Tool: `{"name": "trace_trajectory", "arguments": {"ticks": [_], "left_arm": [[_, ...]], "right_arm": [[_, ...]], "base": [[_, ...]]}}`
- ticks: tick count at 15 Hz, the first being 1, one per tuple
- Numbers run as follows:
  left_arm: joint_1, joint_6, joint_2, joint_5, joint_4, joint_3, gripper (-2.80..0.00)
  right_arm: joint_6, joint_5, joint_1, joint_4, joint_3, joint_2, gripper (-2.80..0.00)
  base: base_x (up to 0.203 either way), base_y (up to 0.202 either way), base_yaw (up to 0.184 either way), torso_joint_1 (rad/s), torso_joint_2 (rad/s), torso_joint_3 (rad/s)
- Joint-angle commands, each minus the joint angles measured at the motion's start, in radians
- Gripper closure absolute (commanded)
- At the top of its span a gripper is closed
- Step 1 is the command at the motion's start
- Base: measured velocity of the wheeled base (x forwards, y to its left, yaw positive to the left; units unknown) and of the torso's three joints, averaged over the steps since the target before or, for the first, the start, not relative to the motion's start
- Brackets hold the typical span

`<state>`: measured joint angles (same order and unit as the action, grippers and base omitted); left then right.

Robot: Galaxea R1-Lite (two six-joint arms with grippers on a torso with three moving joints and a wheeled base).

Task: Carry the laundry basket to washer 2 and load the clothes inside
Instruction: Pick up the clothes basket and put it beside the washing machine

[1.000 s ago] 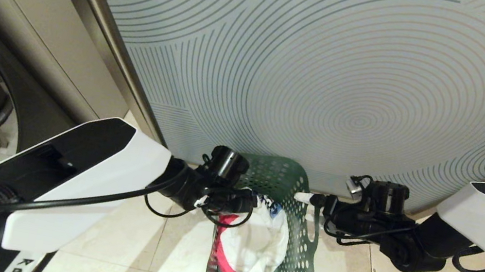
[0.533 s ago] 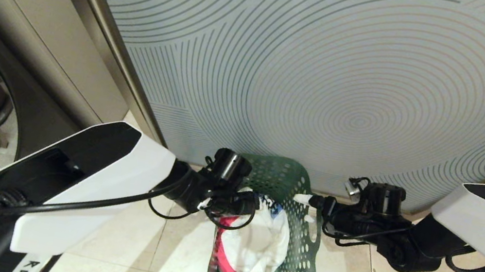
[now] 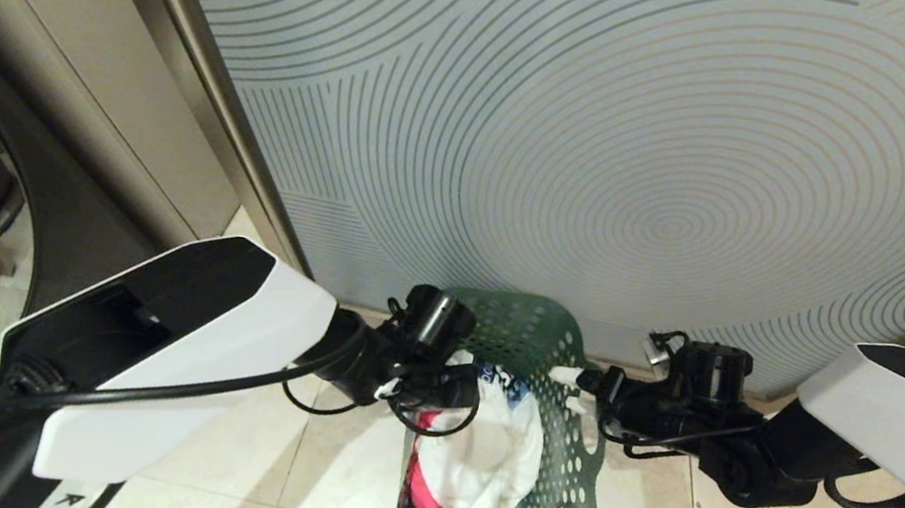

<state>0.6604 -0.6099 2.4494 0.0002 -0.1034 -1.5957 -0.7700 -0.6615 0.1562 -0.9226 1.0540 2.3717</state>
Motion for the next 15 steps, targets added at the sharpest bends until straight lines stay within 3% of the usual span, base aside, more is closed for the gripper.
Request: {"name": "trace_trajectory", "arguments": {"ticks": [1,11,15], "left_arm": [[0.002,-0.005,0.008,0.006,-0.001,-0.001,0.00],[0.010,-0.005,-0.004,0.006,0.002,-0.015,0.00],[0.010,-0.110,-0.054,-0.024,0.023,-0.027,0.00]], "right_arm": [[-0.005,-0.004,0.000,-0.006,-0.001,0.001,0.00],[0.003,-0.004,0.006,-0.006,-0.014,-0.009,0.00],[0.003,-0.006,0.006,-0.004,-0.056,-0.094,0.00]], "base": [[0.000,0.000,0.000,0.000,0.00,0.000],[0.000,0.000,0.000,0.000,0.00,0.000],[0.000,0.000,0.000,0.000,0.00,0.000]]}}
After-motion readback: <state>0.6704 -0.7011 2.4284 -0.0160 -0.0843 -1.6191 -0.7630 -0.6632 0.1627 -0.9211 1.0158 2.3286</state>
